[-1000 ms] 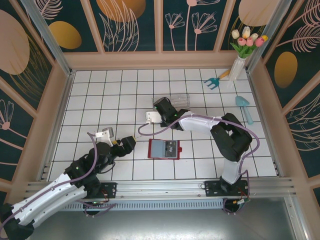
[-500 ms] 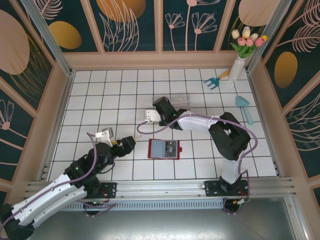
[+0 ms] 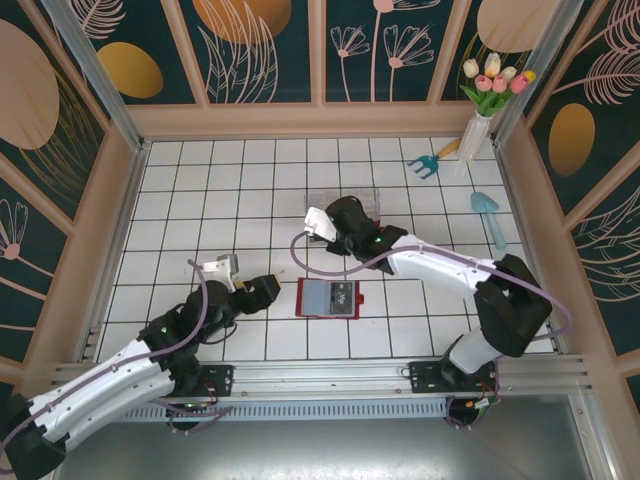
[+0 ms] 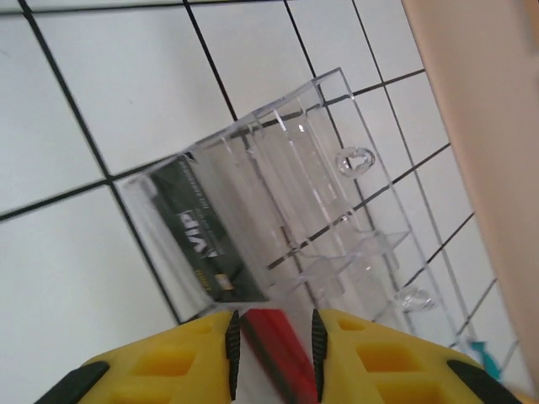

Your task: Take the credit cards out of the card holder

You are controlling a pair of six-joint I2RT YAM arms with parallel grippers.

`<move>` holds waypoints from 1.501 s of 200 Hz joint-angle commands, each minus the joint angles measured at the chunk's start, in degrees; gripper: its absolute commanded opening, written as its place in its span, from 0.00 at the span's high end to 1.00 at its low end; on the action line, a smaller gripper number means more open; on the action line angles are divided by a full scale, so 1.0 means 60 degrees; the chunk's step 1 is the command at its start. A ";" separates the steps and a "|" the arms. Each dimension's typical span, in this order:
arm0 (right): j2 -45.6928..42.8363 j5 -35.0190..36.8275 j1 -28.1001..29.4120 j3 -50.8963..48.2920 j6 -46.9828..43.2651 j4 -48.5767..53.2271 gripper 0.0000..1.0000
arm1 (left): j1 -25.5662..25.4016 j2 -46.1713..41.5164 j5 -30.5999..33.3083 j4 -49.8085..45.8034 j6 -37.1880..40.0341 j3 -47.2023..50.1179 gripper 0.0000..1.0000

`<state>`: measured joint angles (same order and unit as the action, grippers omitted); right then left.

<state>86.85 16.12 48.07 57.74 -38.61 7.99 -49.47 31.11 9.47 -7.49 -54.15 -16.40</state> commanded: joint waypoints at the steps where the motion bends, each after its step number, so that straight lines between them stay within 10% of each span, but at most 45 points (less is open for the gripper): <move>1: -0.1007 -0.0708 0.0133 -0.0304 0.3014 0.0477 0.73 | 0.0021 0.0679 -0.0834 0.1216 0.0137 -0.0137 0.09; 27: -0.1860 -0.1192 0.0218 -0.0667 0.5635 0.1157 0.75 | 0.0014 0.1830 -0.1514 0.2280 -0.0067 -0.0151 0.23; 60: -0.2592 -0.2006 0.0228 -0.1642 0.8358 0.1702 1.00 | 0.0013 0.3300 -0.2089 0.3225 -0.0325 -0.0417 0.38; 100: -0.3149 -0.2763 0.0250 -0.3085 1.0685 0.1570 1.00 | -0.0003 0.5018 -0.2676 0.3892 -0.0610 -0.0853 0.52; 300: -0.1292 -0.3697 0.0294 -0.4594 1.2147 0.0000 1.00 | -0.0821 0.9642 -0.3684 0.5000 -0.0975 -0.2556 0.69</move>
<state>77.73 -6.37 49.54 31.09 32.60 7.79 -53.82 87.26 -10.63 18.87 -59.02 -30.57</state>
